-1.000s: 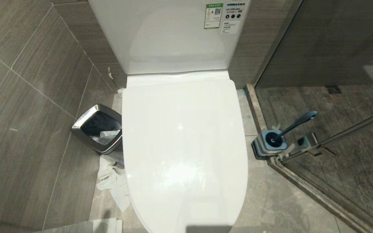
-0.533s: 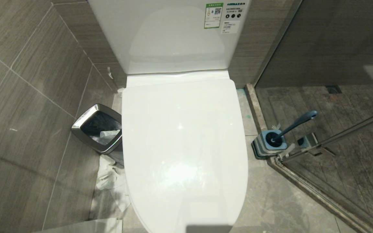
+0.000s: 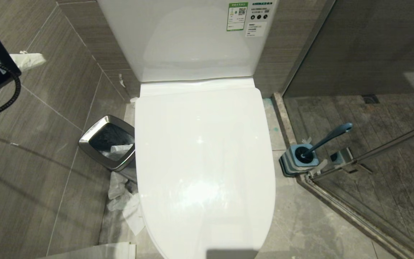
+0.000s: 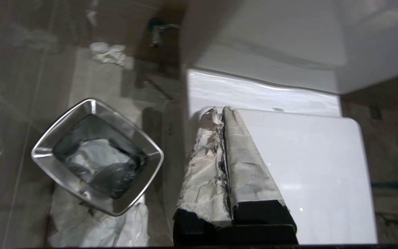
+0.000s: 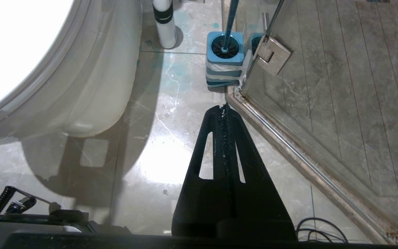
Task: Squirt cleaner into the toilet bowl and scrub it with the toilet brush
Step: Use the left hand to lift the toilet lid slightly
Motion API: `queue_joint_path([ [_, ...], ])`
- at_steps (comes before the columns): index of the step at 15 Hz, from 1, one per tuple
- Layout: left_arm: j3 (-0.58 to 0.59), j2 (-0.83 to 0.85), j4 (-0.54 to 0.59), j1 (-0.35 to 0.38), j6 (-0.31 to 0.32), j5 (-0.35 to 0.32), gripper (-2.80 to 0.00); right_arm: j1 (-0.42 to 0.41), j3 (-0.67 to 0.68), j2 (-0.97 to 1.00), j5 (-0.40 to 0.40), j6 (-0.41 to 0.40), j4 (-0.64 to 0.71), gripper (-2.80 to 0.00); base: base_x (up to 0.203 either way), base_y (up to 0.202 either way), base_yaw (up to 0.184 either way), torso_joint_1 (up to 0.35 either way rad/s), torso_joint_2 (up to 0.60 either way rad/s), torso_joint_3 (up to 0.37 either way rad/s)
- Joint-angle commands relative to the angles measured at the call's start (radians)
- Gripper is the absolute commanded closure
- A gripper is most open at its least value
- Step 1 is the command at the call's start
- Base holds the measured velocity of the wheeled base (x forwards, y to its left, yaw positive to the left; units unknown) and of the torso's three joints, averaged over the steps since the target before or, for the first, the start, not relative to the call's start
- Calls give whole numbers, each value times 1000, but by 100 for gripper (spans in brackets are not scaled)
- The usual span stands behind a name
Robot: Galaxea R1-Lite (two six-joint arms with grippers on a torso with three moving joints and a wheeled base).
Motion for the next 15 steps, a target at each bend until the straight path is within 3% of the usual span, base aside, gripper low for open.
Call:
queue_joint_path([
  [1, 18, 75, -13, 10, -9, 72, 0, 0, 0, 1, 1, 0, -1, 0, 0, 0, 0, 0, 0, 0],
  [4, 29, 116, 18, 44, 18, 66, 0, 0, 0, 1, 1, 0, -1, 0, 0, 0, 0, 0, 0, 0],
  [5, 29, 133, 31, 47, 15, 48, 0, 0, 0, 1, 1, 0, 0, 0, 0, 0, 0, 0, 0, 0],
  [6, 30, 151, 36, 60, 10, -10, 0, 0, 0, 1, 1, 0, 0, 0, 0, 0, 0, 0, 0, 0],
  [9, 32, 189, 126, 119, 12, -264, 0, 0, 0, 1, 1, 0, 0, 0, 0, 0, 0, 0, 0, 0],
  [11, 30, 193, 234, 178, 17, -530, 0, 0, 0, 1, 1, 0, 0, 0, 0, 0, 0, 0, 0, 0],
  [13, 48, 194, 298, 219, 20, -745, 0, 0, 0, 1, 1, 0, 0, 0, 0, 0, 0, 0, 0, 0],
  [15, 150, 199, 284, 234, 63, -815, 0, 0, 0, 1, 1, 0, -1, 0, 0, 0, 0, 0, 0, 0],
])
